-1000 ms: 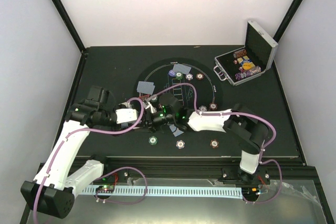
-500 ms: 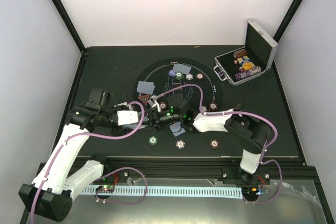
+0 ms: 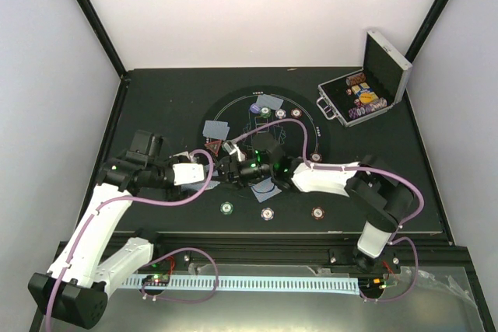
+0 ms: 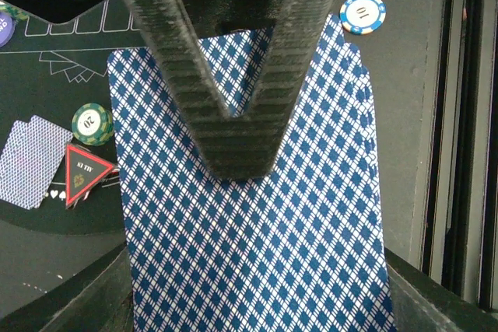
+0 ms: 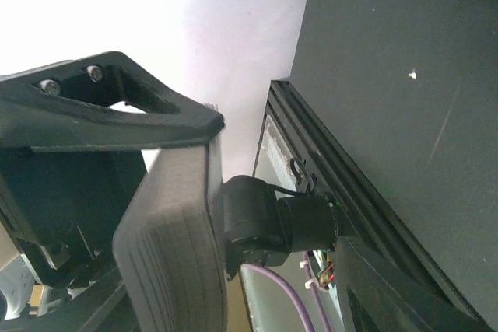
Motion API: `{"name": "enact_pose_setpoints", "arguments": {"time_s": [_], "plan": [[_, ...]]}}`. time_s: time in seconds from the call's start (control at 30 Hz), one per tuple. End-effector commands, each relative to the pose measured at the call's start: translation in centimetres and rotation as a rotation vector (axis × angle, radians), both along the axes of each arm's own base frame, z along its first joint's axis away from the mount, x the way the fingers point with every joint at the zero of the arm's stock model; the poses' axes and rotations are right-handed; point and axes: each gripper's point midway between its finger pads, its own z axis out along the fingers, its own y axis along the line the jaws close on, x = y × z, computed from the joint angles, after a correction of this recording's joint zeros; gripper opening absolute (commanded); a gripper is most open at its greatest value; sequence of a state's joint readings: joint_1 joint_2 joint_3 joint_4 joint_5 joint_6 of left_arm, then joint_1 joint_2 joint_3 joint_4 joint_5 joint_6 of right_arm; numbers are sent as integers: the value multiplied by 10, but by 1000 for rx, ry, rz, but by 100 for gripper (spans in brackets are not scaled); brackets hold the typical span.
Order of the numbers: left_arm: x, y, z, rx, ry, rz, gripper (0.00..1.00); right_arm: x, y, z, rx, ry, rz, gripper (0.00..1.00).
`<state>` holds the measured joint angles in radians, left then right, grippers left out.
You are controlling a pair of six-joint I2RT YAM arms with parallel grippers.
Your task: Distribute texas hold em gaming equipment
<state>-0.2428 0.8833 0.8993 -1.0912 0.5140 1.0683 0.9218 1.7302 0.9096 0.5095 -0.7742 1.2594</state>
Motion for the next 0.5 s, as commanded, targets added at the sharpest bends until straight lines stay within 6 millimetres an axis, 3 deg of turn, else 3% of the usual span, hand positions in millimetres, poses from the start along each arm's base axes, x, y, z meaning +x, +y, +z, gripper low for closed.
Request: {"name": "enact_pose_setpoints", "arguments": {"time_s": [0.0,0.2,0.37,0.47], "plan": [[1,-8,10,-33,-14,-19,2,2,12,17,21,-36,-8,56],[1,-7,7,-23,-11,-16,2,-7,19,23,76,-21,28,25],[3,-5,5,-11,-11,-10,2,-13,15,23,98,-3,47,20],[5,-6,4,-14,-2,-3,4,-15,12,21,115,9,46,4]]}}
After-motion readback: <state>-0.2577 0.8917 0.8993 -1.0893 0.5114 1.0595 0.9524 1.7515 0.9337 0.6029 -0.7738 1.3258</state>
